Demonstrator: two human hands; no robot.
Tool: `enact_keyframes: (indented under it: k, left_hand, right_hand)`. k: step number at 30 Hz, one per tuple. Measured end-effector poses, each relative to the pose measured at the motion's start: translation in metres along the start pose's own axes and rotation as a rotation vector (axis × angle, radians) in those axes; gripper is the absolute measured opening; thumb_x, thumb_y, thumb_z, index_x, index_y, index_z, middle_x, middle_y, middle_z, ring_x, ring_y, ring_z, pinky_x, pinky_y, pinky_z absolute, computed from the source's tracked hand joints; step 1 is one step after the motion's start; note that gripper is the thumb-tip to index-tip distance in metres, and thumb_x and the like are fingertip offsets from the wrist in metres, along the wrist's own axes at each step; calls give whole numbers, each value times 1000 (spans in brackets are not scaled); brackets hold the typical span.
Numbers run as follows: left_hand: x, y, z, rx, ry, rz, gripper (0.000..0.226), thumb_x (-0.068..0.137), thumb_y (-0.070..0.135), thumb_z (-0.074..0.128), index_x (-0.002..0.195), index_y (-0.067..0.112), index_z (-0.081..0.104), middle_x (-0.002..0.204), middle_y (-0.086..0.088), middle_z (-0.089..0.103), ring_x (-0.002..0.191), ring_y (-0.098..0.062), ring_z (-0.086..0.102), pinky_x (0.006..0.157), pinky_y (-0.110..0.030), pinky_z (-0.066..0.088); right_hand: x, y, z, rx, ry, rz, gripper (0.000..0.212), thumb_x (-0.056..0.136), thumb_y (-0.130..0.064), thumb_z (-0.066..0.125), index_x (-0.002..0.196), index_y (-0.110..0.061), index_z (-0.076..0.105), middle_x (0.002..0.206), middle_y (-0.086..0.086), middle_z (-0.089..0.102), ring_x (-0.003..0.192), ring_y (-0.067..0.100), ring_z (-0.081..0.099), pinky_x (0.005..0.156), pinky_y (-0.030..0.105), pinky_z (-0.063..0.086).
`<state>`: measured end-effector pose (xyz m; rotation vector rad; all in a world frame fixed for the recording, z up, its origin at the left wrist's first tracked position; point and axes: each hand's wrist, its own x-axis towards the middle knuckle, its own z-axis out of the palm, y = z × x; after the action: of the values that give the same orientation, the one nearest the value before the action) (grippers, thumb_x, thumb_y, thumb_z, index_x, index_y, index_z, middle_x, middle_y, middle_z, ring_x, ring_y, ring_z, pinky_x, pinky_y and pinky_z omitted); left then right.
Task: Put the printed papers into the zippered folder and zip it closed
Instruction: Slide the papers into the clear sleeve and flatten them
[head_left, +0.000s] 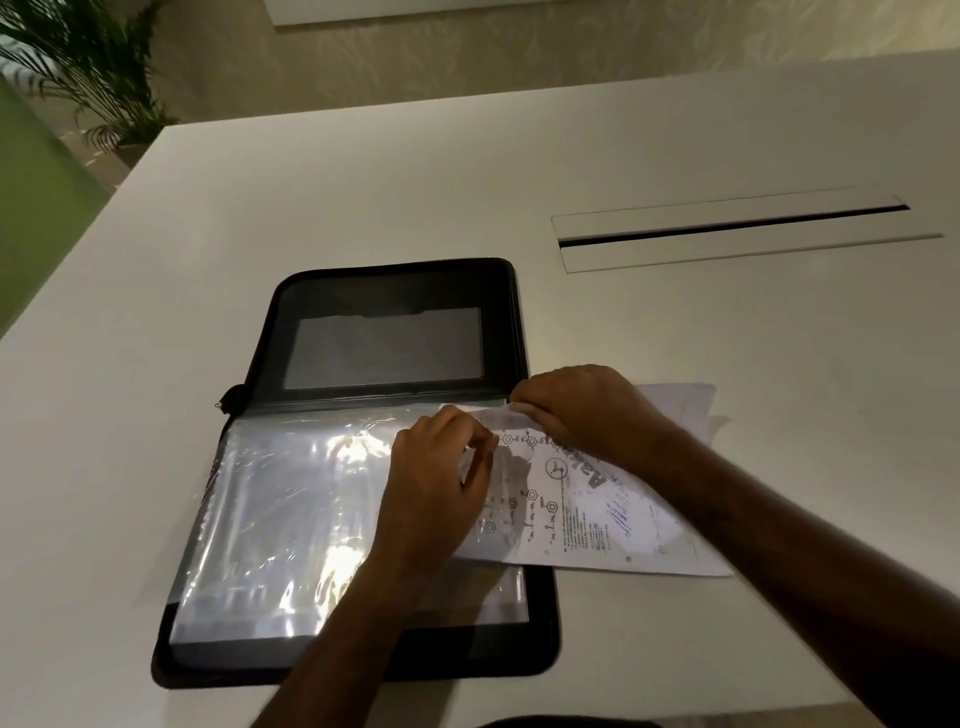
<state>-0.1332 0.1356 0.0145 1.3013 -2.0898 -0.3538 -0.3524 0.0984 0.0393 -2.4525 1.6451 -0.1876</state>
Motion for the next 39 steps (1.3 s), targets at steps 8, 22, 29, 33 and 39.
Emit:
enact_keyframes:
  k: [8, 22, 29, 33, 39]
  left_hand:
    - [5, 4, -1, 38, 20, 8, 20, 95, 35, 65, 91, 15, 65, 91, 1, 68, 79, -6, 51, 82, -28, 44]
    - [-5, -1, 5, -34, -187, -2, 16, 94, 24, 70, 92, 9, 65, 97, -7, 75, 78, -19, 71, 78, -26, 58]
    - [-12, -12, 13, -52, -231, -76, 18, 94, 31, 67, 96, 14, 63, 105, -3, 76, 80, -15, 72, 75, -4, 38]
    - [-14, -17, 15, -62, -255, -93, 16, 98, 33, 67, 95, 25, 53, 110, 2, 73, 85, -11, 68, 81, -9, 47]
    - [-13, -13, 12, -96, -225, -101, 22, 100, 32, 65, 88, 31, 47, 101, 8, 70, 81, -8, 65, 78, -14, 52]
  right_hand:
    - [17, -1, 13, -31, 76, 118, 30, 112, -40, 43, 119, -24, 68, 104, -1, 77, 89, 18, 72, 72, 27, 42]
    - [33, 4, 25, 165, -59, 266, 25, 108, -37, 50, 109, -20, 69, 100, 2, 75, 85, 15, 68, 66, 25, 42]
    - [27, 1, 25, 269, -49, 267, 28, 103, -34, 64, 123, -21, 48, 130, 8, 68, 108, 25, 69, 74, 26, 49]
    - [17, 12, 16, 217, -55, 302, 38, 103, -48, 61, 126, -20, 49, 125, 7, 72, 97, 23, 71, 85, 36, 54]
    - [-19, 56, 12, 149, 61, 461, 54, 85, -86, 50, 93, -33, 53, 83, -17, 66, 75, 10, 66, 84, 36, 46]
